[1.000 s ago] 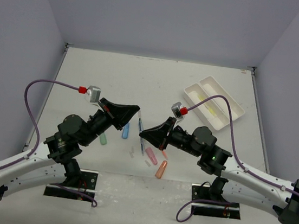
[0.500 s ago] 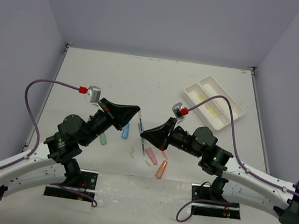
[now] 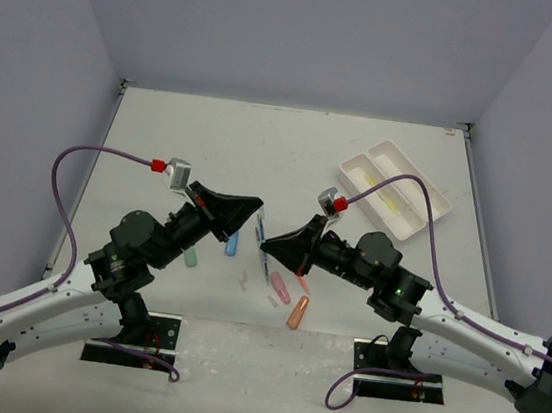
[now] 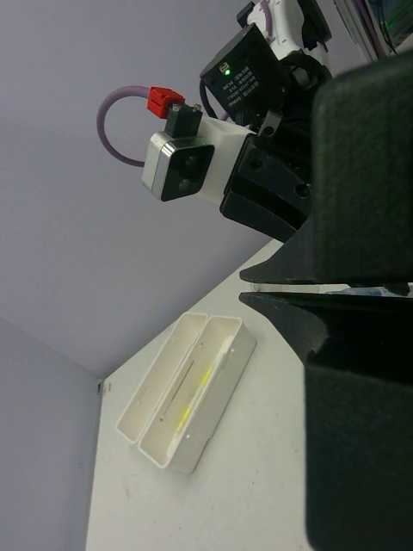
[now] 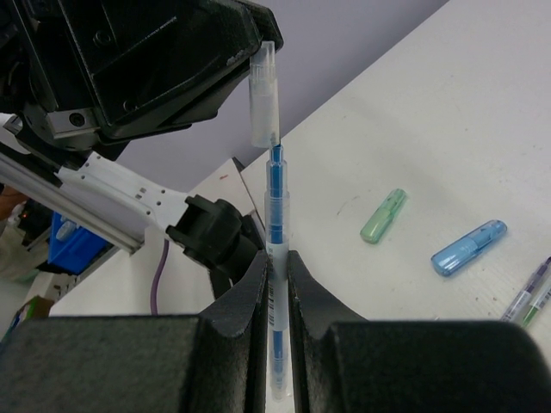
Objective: Sort the stationery into containers
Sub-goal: Close the pen cap on the pen.
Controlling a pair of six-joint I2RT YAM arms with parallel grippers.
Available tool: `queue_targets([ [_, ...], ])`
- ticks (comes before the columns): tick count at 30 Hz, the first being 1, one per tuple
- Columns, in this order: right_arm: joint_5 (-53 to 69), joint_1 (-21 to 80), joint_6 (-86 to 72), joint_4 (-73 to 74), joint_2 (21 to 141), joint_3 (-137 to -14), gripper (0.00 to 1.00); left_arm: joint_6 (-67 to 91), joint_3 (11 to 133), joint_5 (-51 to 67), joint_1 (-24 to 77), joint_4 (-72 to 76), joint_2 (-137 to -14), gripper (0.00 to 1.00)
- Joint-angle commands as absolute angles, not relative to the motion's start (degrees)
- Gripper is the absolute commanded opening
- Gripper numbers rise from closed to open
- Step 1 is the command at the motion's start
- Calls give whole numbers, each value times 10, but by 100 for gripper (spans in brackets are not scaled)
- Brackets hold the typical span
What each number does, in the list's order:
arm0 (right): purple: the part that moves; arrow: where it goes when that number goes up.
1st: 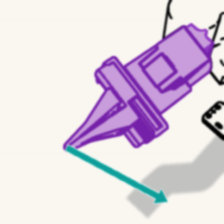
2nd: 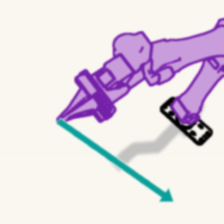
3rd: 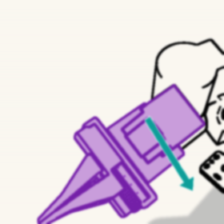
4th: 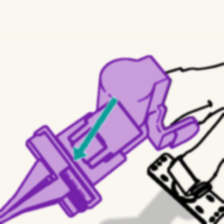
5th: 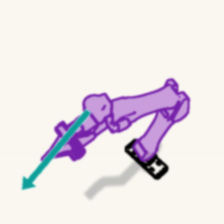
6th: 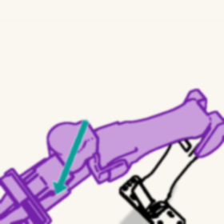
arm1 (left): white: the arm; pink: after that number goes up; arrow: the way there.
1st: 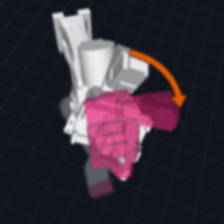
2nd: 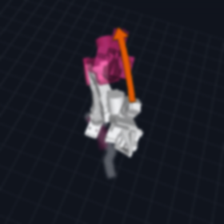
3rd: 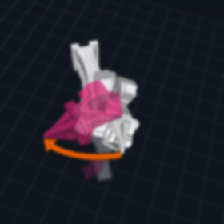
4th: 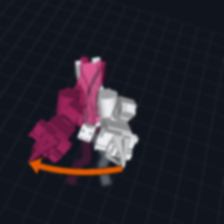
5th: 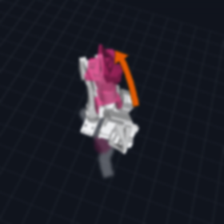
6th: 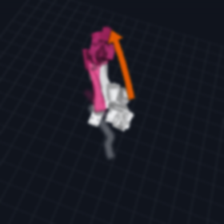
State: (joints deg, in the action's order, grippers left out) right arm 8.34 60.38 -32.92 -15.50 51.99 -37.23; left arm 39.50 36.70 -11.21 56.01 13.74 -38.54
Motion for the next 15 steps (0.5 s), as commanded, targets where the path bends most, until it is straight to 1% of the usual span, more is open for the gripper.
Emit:
queue_targets([
  [1,69,606,-316,-167,505,-402,0,392,360,-118,562,158,-375,0],
  [15,78,606,-321,-161,503,-393,0,376,380,-140,562,140,-364,0],
])
